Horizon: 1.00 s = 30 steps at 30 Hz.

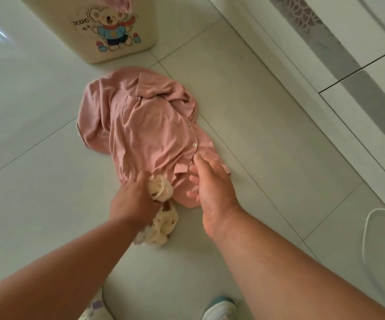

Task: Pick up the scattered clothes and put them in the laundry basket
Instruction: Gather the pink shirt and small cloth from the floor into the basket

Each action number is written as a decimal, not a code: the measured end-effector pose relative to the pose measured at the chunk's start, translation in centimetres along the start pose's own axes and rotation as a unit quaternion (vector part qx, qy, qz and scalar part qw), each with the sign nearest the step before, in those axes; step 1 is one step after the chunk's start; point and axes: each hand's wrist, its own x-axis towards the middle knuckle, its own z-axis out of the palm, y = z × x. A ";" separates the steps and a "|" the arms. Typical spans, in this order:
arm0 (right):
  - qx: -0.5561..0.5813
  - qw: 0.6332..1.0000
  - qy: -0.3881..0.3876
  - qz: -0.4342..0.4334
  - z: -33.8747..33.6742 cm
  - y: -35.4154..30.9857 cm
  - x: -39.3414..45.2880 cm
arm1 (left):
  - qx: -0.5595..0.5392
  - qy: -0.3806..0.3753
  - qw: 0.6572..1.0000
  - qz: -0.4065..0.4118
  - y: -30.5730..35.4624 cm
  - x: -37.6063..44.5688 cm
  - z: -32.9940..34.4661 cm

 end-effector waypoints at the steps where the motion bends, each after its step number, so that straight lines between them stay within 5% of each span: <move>1: -0.002 1.000 0.000 -0.001 0.1 -0.1 0.0 | -0.027 0.030 0.999 -0.001 0.8 0.7 -1.0; 7: -0.003 1.000 -0.002 -0.012 0.3 -0.2 -0.1 | -0.060 0.146 0.987 0.014 4.0 5.8 -4.5; 13: -0.006 1.000 -0.001 -0.012 -0.2 0.4 1.3 | 0.050 -0.040 0.998 -0.013 2.9 10.8 -2.7; 17: -0.005 1.000 0.008 -0.008 0.0 0.5 2.0 | 0.079 -0.038 0.996 0.008 2.4 11.4 -1.5; 23: -0.016 0.999 0.016 -0.041 1.3 -2.7 0.0 | -0.044 0.034 0.997 0.045 3.8 9.2 -5.5; 30: 0.004 0.998 0.014 -0.068 2.8 -10.8 -8.4 | -0.212 0.107 0.969 0.074 8.1 -0.4 -18.3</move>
